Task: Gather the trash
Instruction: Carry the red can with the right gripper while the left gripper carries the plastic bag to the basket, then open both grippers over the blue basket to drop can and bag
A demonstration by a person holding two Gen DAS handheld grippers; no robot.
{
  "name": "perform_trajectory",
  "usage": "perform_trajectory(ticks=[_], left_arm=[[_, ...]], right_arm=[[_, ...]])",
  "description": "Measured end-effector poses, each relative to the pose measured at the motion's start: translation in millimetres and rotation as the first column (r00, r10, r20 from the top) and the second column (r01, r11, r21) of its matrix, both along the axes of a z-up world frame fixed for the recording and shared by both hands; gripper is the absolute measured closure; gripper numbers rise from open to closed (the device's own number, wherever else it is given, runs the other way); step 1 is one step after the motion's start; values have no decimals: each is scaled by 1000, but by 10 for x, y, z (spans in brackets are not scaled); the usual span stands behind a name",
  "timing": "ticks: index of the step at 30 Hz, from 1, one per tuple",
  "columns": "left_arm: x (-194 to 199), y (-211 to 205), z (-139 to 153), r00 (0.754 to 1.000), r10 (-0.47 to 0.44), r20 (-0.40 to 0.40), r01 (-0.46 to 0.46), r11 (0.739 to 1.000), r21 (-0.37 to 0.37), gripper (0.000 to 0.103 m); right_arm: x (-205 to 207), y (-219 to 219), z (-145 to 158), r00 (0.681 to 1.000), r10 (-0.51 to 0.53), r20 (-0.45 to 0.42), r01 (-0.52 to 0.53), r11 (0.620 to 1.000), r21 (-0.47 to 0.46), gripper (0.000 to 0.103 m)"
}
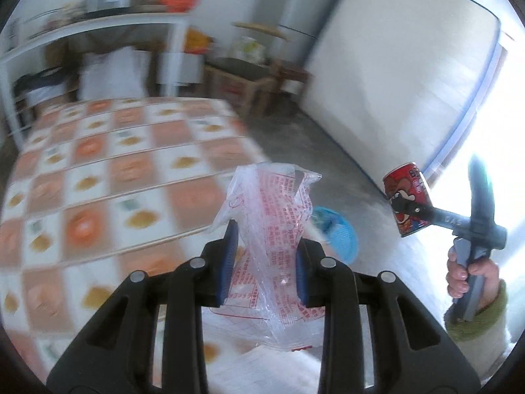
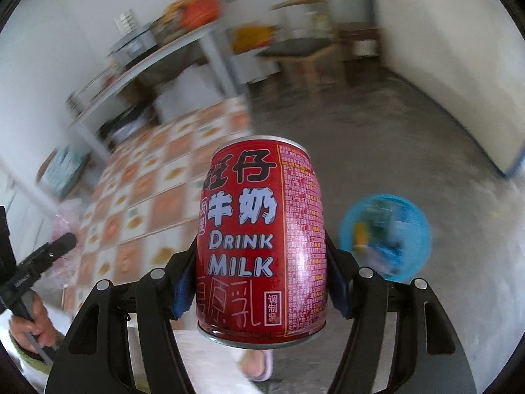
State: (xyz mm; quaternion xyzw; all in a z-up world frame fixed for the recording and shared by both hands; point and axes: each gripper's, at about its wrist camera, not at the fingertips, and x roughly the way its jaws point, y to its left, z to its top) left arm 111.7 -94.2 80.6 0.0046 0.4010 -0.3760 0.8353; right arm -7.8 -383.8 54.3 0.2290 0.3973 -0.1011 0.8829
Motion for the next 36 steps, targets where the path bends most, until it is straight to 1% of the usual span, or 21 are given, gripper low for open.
perform_trajectory(ticks=[2, 3, 5, 6, 7, 9, 14, 18, 20, 21, 22, 24, 25, 26, 27, 28, 31, 33, 36], left_arm=[[0, -472, -29, 995, -92, -33, 92, 996, 6, 74], [-6, -594, -51, 992, -115, -46, 115, 993, 8, 74], [4, -1034, -158, 978, -180, -102, 182, 983, 16, 74], [10, -1178, -205, 972, -199, -125, 203, 979, 17, 74], [10, -1390, -299, 960, -228, -164, 234, 972, 19, 74], [25, -1762, -481, 940, -255, -228, 270, 962, 36, 74], [53, -2516, -949, 896, -275, -348, 328, 939, 103, 73], [163, -3011, -1359, 871, -252, -422, 348, 922, 169, 72], [233, -3227, -1525, 866, -236, -442, 352, 914, 203, 72], [269, -3314, -1572, 867, -231, -442, 354, 910, 218, 72], [305, -3424, -1620, 865, -229, -446, 354, 909, 221, 70], [390, -3652, -1679, 858, -240, -454, 360, 912, 198, 56], [408, -3729, -1693, 858, -254, -447, 370, 909, 193, 40], [434, -3757, -1693, 863, -258, -434, 370, 908, 197, 29], [424, -3756, -1703, 874, -250, -416, 360, 909, 210, 28], [428, -3740, -1721, 882, -237, -407, 345, 913, 217, 28], [461, -3585, -1758, 873, -224, -434, 328, 927, 181, 28], [492, -3490, -1737, 880, -214, -424, 314, 932, 181, 28], [490, -3312, -1650, 890, -214, -403, 297, 942, 157, 28]], right_arm=[[-284, -318, -113, 996, -84, -12, 84, 996, 17, 39], [-369, -415, -170, 994, -109, -20, 110, 994, 26, 39], [-574, -667, -374, 985, -168, -48, 171, 983, 62, 39], [-654, -771, -489, 979, -191, -65, 196, 977, 81, 39], [-702, -844, -593, 975, -206, -79, 213, 972, 99, 39], [-784, -997, -838, 966, -235, -108, 249, 957, 148, 39], [-806, -1249, -1374, 949, -269, -167, 304, 919, 250, 39], [-675, -1449, -1853, 933, -284, -220, 345, 877, 335, 39], [-560, -1561, -2025, 924, -294, -245, 366, 863, 348, 39], [-492, -1632, -2112, 919, -301, -255, 378, 858, 349, 39], [-392, -1732, -2206, 911, -315, -267, 396, 849, 349, 39], [-248, -1917, -2354, 899, -338, -277, 421, 840, 342, 39], [-175, -1999, -2447, 894, -349, -281, 431, 839, 332, 37], [-140, -2075, -2518, 892, -352, -283, 435, 838, 328, 33], [-74, -2131, -2607, 890, -354, -287, 438, 839, 324, 26], [-18, -2188, -2726, 881, -363, -304, 451, 839, 304, 26], [7, -2253, -2932, 866, -383, -321, 470, 843, 263, 26], [-12, -2256, -3001, 867, -383, -319, 470, 841, 268, 26], [-88, -2230, -3050, 862, -391, -323, 479, 838, 263, 26]])
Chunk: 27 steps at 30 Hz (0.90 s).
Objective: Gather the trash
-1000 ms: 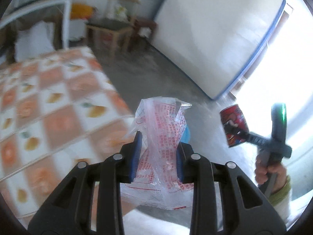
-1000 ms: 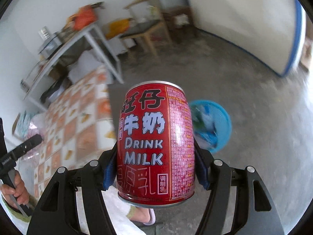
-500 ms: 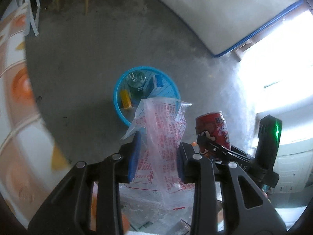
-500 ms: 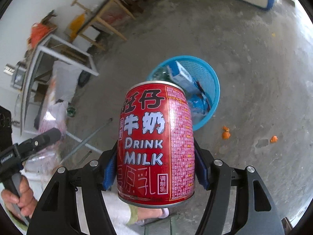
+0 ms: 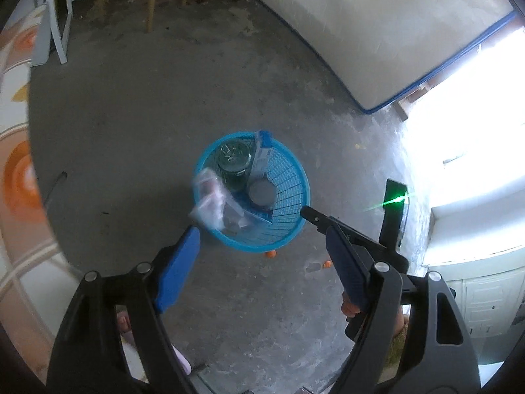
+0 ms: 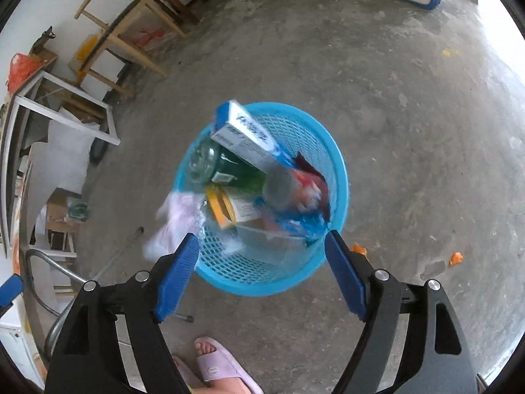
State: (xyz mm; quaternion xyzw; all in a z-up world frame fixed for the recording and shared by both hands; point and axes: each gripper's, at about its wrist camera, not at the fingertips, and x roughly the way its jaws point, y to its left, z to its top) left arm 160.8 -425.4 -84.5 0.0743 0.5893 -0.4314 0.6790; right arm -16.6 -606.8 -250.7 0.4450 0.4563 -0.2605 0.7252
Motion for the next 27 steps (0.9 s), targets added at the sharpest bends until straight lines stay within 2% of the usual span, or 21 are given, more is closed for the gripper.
perform_trajectory(ticks=[7, 11, 15, 19, 22, 24, 27], left_arm=[[2, 367, 357, 999, 30, 29, -27, 993, -114, 28], [-118, 610, 692, 997, 36, 65, -22, 979, -201, 25], [-340, 1059, 1066, 989, 52, 138, -11, 958, -286, 19], [-573, 1587, 1300, 965, 133, 227, -58, 950, -308, 12], [-715, 1990, 1368, 938, 194, 287, -109, 951, -288, 8], [-831, 2287, 1394, 914, 241, 325, -156, 951, -266, 8], [-1032, 2635, 1435, 882, 285, 375, -204, 949, -240, 8]], right_arm=[[-249, 142, 218, 999, -1, 41, 3, 1000, -26, 26], [-426, 298, 565, 997, 21, 77, -14, 996, -84, 26], [-556, 620, 1025, 987, 100, 129, -77, 982, -171, 26], [-673, 1196, 1591, 957, 235, 170, -171, 930, -327, 15], [-703, 1692, 1946, 925, 333, 181, -227, 869, -440, 9], [-707, 2006, 2133, 906, 378, 193, -239, 830, -504, 7], [-687, 2344, 2315, 905, 381, 192, -211, 792, -573, 6]])
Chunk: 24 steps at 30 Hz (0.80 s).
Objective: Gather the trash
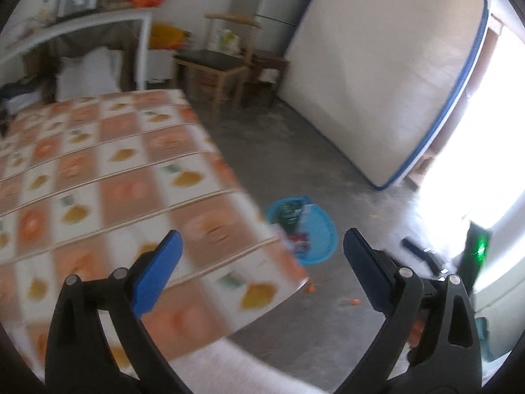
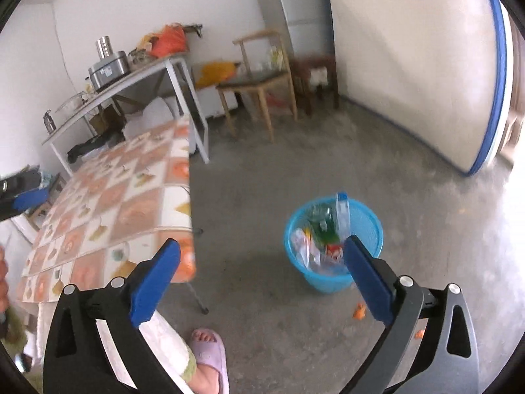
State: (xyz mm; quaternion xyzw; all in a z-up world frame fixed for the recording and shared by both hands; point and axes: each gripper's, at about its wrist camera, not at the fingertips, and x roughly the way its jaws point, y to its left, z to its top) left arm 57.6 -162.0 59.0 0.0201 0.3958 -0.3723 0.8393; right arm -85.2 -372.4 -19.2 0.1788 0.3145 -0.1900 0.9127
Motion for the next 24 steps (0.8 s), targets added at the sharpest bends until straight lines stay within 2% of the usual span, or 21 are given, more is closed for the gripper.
perform_trajectory(ticks=[6, 10, 12, 15, 18, 22, 24], left_arm=[[-321, 534, 29, 987, 144, 76, -149, 986, 68, 8], [-451, 715, -99, 970, 226, 87, -237, 959, 152, 8], [-487, 769, -116, 957, 274, 96, -286, 944, 162, 8], [-509, 825, -104, 945, 304, 124, -321, 935, 153, 8], [-482, 812, -114, 947, 293, 131, -312, 937, 156, 8], [-424, 836, -208, 946, 316, 74, -324, 932, 162, 8], [-426, 838, -260, 942, 328, 72, -336, 927, 168, 8]], right_arm=[[75, 622, 274, 999, 40, 32, -36, 993, -117, 6], [53, 942, 400, 999, 36, 29, -30, 980, -198, 6], [55, 1031, 412, 999, 37, 19, -32, 978, -207, 6], [64, 1105, 413, 1000, 7, -21, -11, 977, -211, 6], [51, 1156, 402, 998, -35, -49, 24, 977, -212, 6], [61, 1189, 311, 994, -71, -79, 54, 977, -206, 6], [70, 1188, 265, 992, -81, -100, 60, 978, -199, 6]])
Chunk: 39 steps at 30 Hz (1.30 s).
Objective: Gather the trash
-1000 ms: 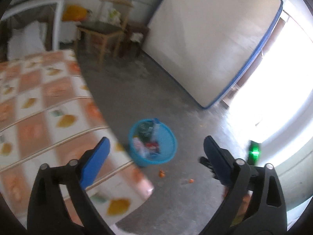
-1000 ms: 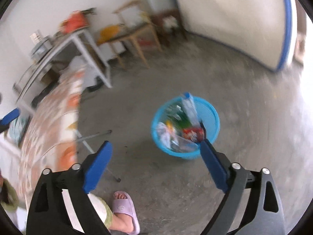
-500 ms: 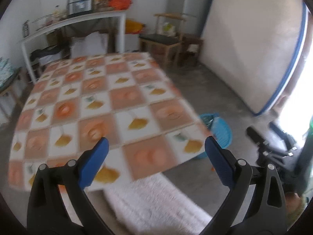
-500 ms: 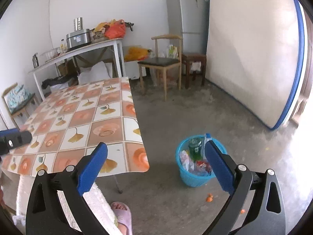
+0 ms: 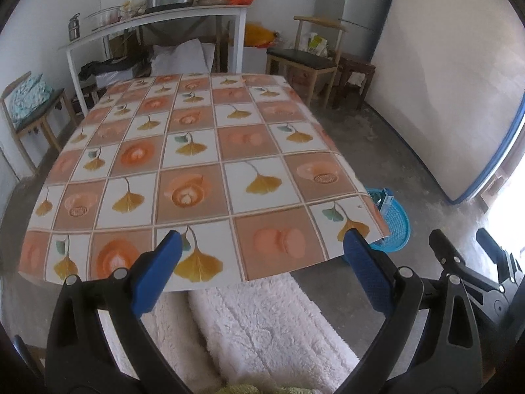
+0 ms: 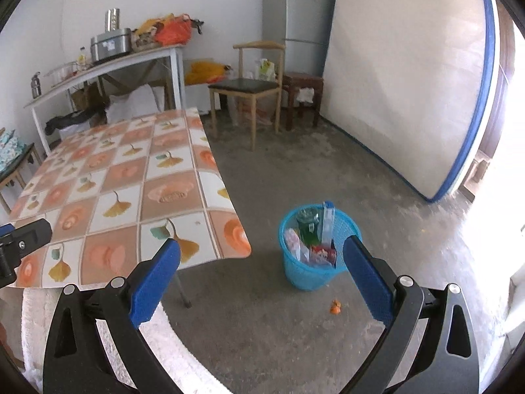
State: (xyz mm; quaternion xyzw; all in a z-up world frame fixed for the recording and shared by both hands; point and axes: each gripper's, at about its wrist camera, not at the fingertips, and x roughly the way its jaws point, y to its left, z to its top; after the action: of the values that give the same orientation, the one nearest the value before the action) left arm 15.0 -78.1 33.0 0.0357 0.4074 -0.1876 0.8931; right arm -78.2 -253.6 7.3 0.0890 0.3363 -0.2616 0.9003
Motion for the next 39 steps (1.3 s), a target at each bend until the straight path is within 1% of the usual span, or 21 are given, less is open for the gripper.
perform_trajectory(ticks=[5, 9, 13, 21, 26, 39], left_arm=[[66, -15, -128, 998, 42, -41, -40, 998, 45, 8], [99, -16, -226, 995, 79, -56, -75, 994, 78, 8], [91, -41, -240, 995, 95, -36, -90, 990, 109, 8], [43, -73, -184, 994, 106, 12, -106, 984, 141, 8], [-12, -93, -134, 996, 83, 29, -86, 988, 130, 8], [-142, -195, -65, 999, -9, 48, 5, 996, 90, 8]], right_arm=[[29, 6, -117, 999, -2, -47, 3, 1000, 28, 6], [23, 46, -144, 997, 10, -71, -11, 1000, -9, 6], [8, 34, -147, 997, 9, -82, -10, 1000, -8, 6], [1, 26, -131, 997, 17, -78, -18, 1000, -11, 6], [12, 29, -122, 997, 18, -79, -19, 1000, -11, 6], [4, 25, -88, 997, 10, -73, -11, 1000, -17, 6]])
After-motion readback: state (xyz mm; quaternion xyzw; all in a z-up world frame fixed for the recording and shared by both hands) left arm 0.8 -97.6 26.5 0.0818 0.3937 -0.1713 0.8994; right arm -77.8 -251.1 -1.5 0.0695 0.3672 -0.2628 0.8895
